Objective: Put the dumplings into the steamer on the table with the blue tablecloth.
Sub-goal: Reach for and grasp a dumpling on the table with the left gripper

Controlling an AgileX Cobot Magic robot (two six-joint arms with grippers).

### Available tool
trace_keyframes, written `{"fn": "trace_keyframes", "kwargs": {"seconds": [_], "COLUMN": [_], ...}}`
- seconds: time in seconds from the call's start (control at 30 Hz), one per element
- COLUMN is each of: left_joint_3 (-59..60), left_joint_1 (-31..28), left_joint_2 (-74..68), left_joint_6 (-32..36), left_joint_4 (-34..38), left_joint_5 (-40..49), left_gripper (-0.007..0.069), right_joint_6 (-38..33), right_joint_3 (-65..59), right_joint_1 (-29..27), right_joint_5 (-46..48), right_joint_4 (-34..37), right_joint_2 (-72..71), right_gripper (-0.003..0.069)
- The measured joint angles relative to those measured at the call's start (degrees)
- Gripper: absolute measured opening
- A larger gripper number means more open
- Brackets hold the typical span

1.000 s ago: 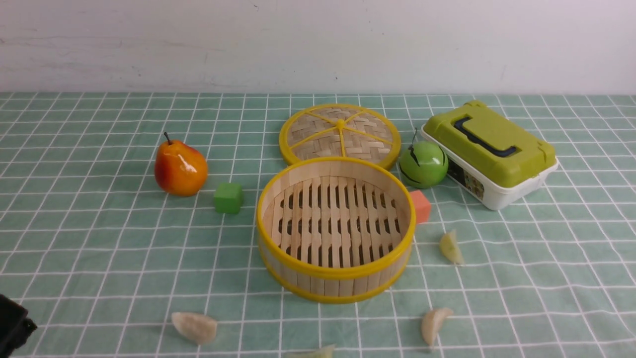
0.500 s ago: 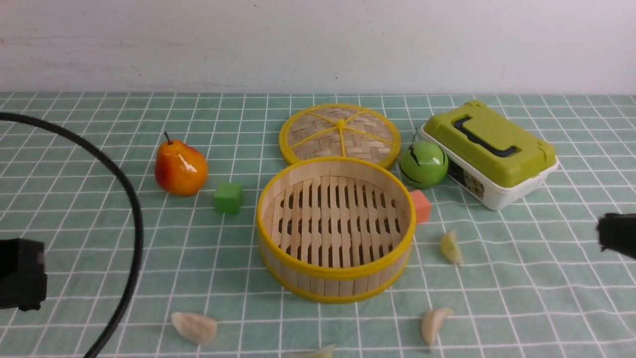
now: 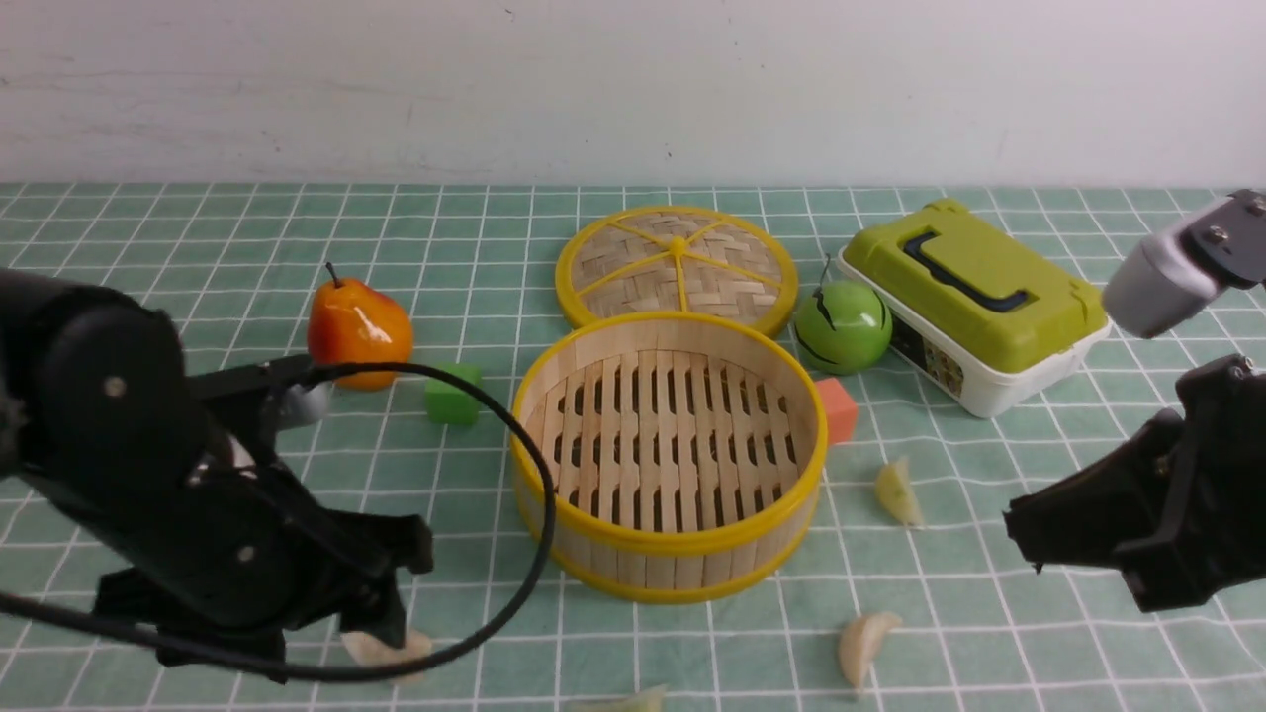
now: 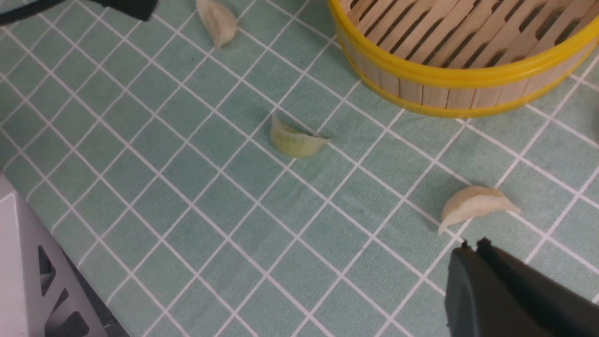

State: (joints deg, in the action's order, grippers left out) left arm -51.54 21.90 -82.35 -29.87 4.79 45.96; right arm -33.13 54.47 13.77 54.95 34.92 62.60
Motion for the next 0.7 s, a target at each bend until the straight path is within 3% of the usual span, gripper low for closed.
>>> {"fn": "trace_keyframes", "kwargs": {"seconds": [0.17, 0.37, 0.5, 0.67, 0.7], "left_joint_3": [-0.3, -0.4, -0.6, -0.6, -0.6], "left_joint_1": [0.0, 0.0, 0.0, 0.0, 0.0], "left_joint_2": [-8.4, -15.3, -16.0, -16.1, -16.0], "left_joint_6": [-6.1, -7.6, -7.6, -6.8, -6.4], "left_joint_4": [-0.2, -0.2, -0.6, -0.5, -0.4], "left_joint_5": [-7.2, -11.8, -11.5, -11.8, -11.8], "left_gripper": [0.0658, 0.0598, 0.0482, 0.0247, 0.0234], "right_joint_6": [0.0, 0.0, 0.0, 0.0, 0.0], "right_joint_3": [0.0, 0.0, 0.0, 0.0, 0.0], "right_joint_1": [0.0, 0.0, 0.0, 0.0, 0.0], "right_joint_5": [0.0, 0.0, 0.0, 0.0, 0.0], "right_joint_4": [-0.5, -0.7, -0.7, -0.7, -0.7], "right_joint_2": [-0.1, -0.2, -0.2, -0.2, -0.2], "right_gripper": [-0.0013, -0.0011, -0.0007, -0.0003, -0.0001]}}
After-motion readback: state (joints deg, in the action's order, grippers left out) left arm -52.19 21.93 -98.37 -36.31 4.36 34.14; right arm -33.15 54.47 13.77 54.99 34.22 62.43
